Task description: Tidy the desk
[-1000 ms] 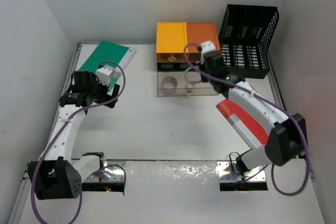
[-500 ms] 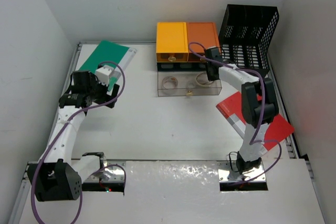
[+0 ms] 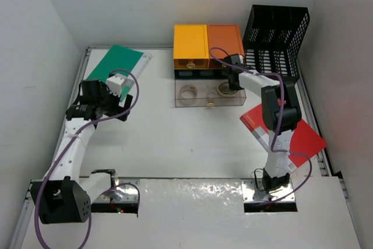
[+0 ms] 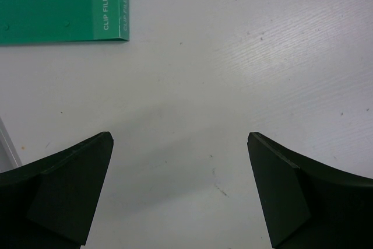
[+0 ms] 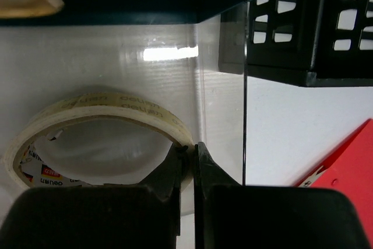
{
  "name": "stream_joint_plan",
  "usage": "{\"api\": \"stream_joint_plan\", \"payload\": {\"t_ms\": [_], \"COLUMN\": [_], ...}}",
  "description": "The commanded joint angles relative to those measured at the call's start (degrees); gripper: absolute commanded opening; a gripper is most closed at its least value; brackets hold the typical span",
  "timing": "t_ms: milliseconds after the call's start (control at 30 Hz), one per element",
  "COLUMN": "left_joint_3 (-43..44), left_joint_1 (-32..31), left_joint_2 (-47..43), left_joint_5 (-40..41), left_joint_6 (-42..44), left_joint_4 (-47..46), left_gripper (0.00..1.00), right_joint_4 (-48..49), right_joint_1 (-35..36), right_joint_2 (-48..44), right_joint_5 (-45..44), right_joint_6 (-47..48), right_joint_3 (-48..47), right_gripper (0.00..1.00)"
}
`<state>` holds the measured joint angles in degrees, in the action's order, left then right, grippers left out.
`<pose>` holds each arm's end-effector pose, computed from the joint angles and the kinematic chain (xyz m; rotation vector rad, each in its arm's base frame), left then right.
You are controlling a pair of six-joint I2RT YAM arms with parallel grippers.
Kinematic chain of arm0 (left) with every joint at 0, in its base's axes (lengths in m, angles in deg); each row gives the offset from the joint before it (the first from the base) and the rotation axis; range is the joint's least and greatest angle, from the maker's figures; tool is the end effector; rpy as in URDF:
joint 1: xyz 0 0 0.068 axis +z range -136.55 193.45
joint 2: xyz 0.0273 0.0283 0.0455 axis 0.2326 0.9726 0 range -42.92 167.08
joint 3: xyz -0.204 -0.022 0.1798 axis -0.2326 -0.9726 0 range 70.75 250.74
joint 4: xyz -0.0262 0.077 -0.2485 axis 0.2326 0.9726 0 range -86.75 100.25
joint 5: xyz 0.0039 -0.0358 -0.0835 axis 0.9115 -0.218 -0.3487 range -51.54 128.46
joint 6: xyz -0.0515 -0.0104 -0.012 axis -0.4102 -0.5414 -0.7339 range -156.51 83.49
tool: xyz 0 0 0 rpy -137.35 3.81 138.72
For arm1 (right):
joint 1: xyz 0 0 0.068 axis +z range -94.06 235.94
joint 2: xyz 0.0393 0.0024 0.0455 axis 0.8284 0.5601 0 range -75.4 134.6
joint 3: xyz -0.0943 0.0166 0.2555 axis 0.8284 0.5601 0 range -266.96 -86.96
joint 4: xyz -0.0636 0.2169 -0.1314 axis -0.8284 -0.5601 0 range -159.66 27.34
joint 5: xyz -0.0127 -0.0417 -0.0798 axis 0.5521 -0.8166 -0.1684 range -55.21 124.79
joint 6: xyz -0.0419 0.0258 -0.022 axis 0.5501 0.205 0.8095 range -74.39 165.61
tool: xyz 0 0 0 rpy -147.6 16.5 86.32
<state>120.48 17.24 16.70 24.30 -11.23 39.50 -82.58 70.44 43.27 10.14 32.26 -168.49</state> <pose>0.2135 0.0054 0.2801 0.5517 2.2794 -0.0449 0.4259 0.0949 0.1558 0.1344 2.4662 -0.3472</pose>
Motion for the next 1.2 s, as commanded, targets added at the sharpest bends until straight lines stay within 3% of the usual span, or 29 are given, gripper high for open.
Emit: {"api": "stream_joint_plan", "payload": {"t_ms": [0, 167, 267, 300, 400, 800, 867, 967, 1000, 1033, 1100, 1167], "left_joint_3": [-0.3, -0.4, -0.7, -0.8, -0.7, 1.2, 1.4, 1.4, 1.4, 1.3, 1.2, 2.0], "left_joint_1": [0.4, 0.4, 0.4, 0.4, 0.4, 0.4, 0.4, 0.4, 0.4, 0.4, 0.3, 0.4], "left_joint_2": [-0.9, -1.0, -1.2, -1.3, -0.8, 0.0, 0.1, 0.3, 0.2, 0.6, 1.1, 2.5], "left_joint_5": [0.1, 0.4, 0.6, 0.7, 0.5, -0.6, -0.8, -0.7, -0.9, -1.0, -1.0, -0.8], "left_joint_6": [0.6, 0.8, 1.0, 1.0, 0.8, -0.3, -0.3, -0.5, -0.5, -0.5, -0.7, -0.7], "left_joint_4": [-1.0, -0.7, -0.7, -0.9, -1.1, -0.7, -0.7, -1.1, -1.3, -1.8, -2.4, -2.3], "left_gripper": [0.99, 1.00, 1.00, 1.00, 1.00, 1.00, 1.00, 1.00, 1.00, 0.99, 1.00, 1.00], "right_joint_4": [1.4, 0.6, 0.6, 1.4, 2.8, 5.6, 7.6, 14.8, 16.5, 19.4, 21.8, 23.4], "right_joint_1": [-0.8, -1.0, -0.9, -1.0, -0.9, 1.8, 2.2, 4.1, 4.5, 4.7, 4.7, 4.7], "right_joint_2": [0.5, 3.2, 3.2, 2.7, 0.2, -16.6, -21.4, -28.2, -29.5, -30.6, -32.6, -32.9], "right_joint_5": [-1.5, 1.3, 3.8, 4.3, 6.4, 17.0, 19.0, 22.0, 22.4, 22.4, 20.5, 19.7], "right_joint_6": [-6.3, -6.9, -6.1, -5.9, -5.0, -1.0, -1.2, -2.5, -2.7, -3.1, -4.9, -5.6], "right_joint_3": [-2.2, -5.0, -4.4, -3.9, -2.0, 5.4, 8.7, 22.2, 24.8, 27.1, 32.7, 35.8], "right_gripper": [0.00, 0.01, 0.23, 0.38, 0.47, 0.55, 0.55, 0.46, 0.39, 0.20, 0.02, 0.00]}}
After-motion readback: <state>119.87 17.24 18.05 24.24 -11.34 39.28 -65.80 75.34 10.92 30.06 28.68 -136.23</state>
